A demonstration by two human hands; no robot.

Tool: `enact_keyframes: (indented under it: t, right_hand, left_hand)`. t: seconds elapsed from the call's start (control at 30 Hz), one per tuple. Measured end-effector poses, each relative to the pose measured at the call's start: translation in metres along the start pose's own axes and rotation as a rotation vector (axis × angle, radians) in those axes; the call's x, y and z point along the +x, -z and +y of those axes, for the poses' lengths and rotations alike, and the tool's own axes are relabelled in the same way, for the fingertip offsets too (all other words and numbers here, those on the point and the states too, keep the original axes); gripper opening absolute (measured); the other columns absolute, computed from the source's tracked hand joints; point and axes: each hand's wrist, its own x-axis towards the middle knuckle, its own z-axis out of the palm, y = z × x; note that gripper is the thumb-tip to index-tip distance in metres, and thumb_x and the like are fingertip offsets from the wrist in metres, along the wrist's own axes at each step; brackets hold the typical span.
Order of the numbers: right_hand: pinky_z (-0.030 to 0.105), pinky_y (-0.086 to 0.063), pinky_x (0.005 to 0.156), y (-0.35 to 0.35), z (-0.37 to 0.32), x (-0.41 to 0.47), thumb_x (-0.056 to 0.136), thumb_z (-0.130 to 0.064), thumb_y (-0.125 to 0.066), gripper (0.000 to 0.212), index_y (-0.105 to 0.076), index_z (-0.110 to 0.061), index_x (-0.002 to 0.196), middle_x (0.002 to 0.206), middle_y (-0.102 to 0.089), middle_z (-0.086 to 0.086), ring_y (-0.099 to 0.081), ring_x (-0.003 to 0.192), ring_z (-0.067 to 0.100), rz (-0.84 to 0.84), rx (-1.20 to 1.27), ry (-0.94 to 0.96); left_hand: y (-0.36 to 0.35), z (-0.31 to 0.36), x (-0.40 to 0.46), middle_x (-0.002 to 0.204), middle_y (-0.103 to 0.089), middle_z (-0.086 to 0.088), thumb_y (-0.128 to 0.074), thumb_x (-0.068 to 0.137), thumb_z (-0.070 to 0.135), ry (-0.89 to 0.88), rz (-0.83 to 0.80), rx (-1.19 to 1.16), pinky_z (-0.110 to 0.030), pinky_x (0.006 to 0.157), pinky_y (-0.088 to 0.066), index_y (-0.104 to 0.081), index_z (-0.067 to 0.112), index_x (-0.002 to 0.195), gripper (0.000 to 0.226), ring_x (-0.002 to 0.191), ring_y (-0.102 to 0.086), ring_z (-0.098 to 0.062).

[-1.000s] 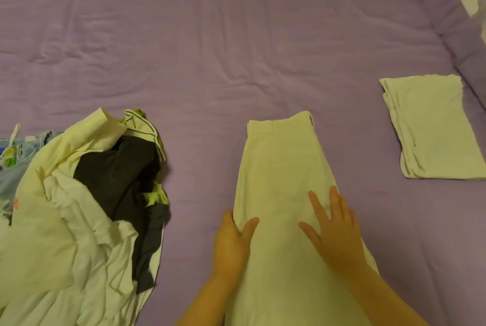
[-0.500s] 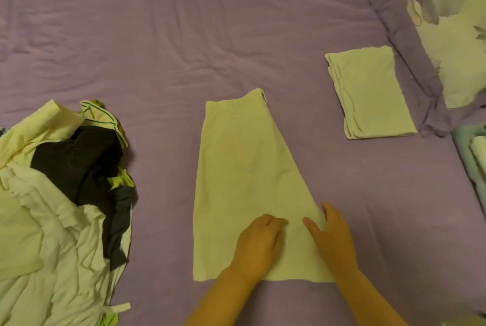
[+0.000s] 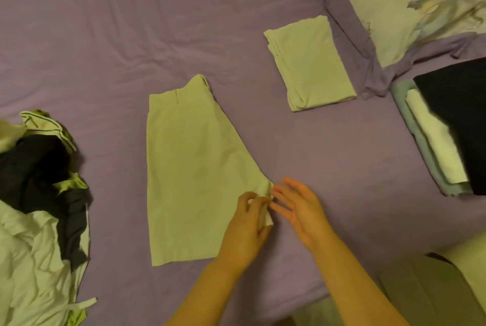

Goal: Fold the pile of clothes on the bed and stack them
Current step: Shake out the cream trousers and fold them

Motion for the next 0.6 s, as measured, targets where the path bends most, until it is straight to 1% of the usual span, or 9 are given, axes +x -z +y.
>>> enact_keyframes:
  t: [0.03, 0.07, 0.13, 0.2, 0.3, 0.37, 0.43, 0.5, 0.6]
  right_hand:
    - [0.028, -0.056, 0.072, 0.003, -0.001, 0.002, 0.091, -0.005, -0.057, 0.022, -0.057, -0.012, 0.112, 0.111, -0.064, 0.01, -0.066, 0.097, 0.019, 0.007, -0.041, 0.025]
    - [0.026, -0.055, 0.073, 0.006, -0.003, 0.004, 0.091, -0.005, -0.058, 0.022, -0.056, -0.012, 0.112, 0.111, -0.064, 0.009, -0.065, 0.096, 0.018, 0.025, -0.107, 0.048]
    - [0.026, -0.052, 0.077, 0.01, -0.005, 0.007, 0.091, -0.005, -0.058, 0.023, -0.056, -0.014, 0.112, 0.108, -0.062, 0.004, -0.061, 0.092, 0.016, 0.043, -0.294, 0.088]
    - [0.028, -0.051, 0.079, 0.009, -0.002, 0.005, 0.091, -0.011, -0.061, 0.02, -0.057, -0.018, 0.11, 0.102, -0.061, -0.003, -0.059, 0.09, 0.012, -0.002, -0.433, 0.067]
    - [0.033, -0.055, 0.08, -0.002, 0.008, -0.002, 0.088, -0.023, -0.066, 0.026, -0.056, -0.021, 0.112, 0.106, -0.06, -0.005, -0.06, 0.097, 0.012, -0.087, -0.435, -0.047]
    - [0.04, -0.052, 0.093, -0.006, 0.016, -0.002, 0.085, -0.02, -0.069, 0.041, -0.055, -0.015, 0.123, 0.113, -0.06, 0.002, -0.06, 0.106, 0.02, -0.074, -0.435, -0.036]
    - [0.038, -0.051, 0.094, -0.005, 0.02, -0.001, 0.084, -0.012, -0.07, 0.044, -0.054, -0.013, 0.126, 0.114, -0.06, 0.006, -0.061, 0.108, 0.023, -0.074, -0.406, -0.014]
    - [0.029, -0.052, 0.085, 0.002, 0.023, 0.0, 0.084, -0.004, -0.068, 0.043, -0.056, -0.014, 0.124, 0.111, -0.061, 0.006, -0.061, 0.105, 0.022, -0.119, -0.432, -0.002]
    - [0.021, -0.049, 0.077, 0.02, 0.025, 0.007, 0.085, 0.007, -0.061, 0.036, -0.06, -0.013, 0.116, 0.101, -0.061, 0.005, -0.06, 0.096, 0.021, -0.099, -0.627, 0.063]
  left_hand:
    - [0.008, -0.002, 0.001, 0.125, -0.05, -0.001, -0.064, 0.085, 0.01, 0.047, 0.048, -0.032, -0.008, 0.071, -0.036, -0.054, 0.016, 0.127, 0.044, 0.078, -0.051, 0.006]
    - [0.016, -0.005, 0.003, 0.104, -0.057, 0.0, -0.064, 0.085, 0.008, 0.099, 0.079, -0.09, -0.007, 0.064, -0.036, -0.062, 0.018, 0.115, 0.032, 0.066, -0.05, 0.004]
    - [0.03, -0.01, 0.004, 0.073, -0.052, -0.002, -0.067, 0.085, 0.008, 0.17, 0.09, -0.233, -0.008, 0.058, -0.035, -0.07, 0.025, 0.099, 0.023, 0.055, -0.043, -0.001]
    - [0.039, -0.012, 0.005, 0.062, -0.042, 0.004, -0.067, 0.086, 0.01, 0.21, 0.044, -0.339, -0.009, 0.057, -0.035, -0.071, 0.032, 0.097, 0.024, 0.052, -0.037, -0.003]
    - [0.041, -0.007, 0.004, 0.058, -0.052, 0.018, -0.059, 0.093, 0.01, 0.243, -0.058, -0.487, -0.007, 0.064, -0.04, -0.069, 0.032, 0.106, 0.027, 0.059, -0.048, 0.001]
    - [0.038, -0.004, 0.002, 0.077, -0.068, 0.02, -0.053, 0.096, 0.01, 0.254, -0.074, -0.584, -0.012, 0.075, -0.047, -0.068, 0.026, 0.111, 0.026, 0.076, -0.062, 0.004]
    - [0.035, -0.006, 0.002, 0.098, -0.072, 0.006, -0.054, 0.096, 0.011, 0.319, 0.003, -0.648, -0.027, 0.086, -0.053, -0.07, 0.022, 0.108, 0.023, 0.094, -0.066, -0.009]
    - [0.032, -0.009, 0.002, 0.095, -0.071, -0.001, -0.056, 0.095, 0.013, 0.368, 0.101, -0.66, -0.032, 0.08, -0.053, -0.07, 0.019, 0.102, 0.017, 0.089, -0.065, -0.019]
    - [0.033, -0.018, 0.004, 0.079, -0.063, 0.001, -0.061, 0.092, 0.018, 0.407, 0.29, -0.596, -0.027, 0.066, -0.047, -0.066, 0.02, 0.092, 0.005, 0.074, -0.057, -0.014]
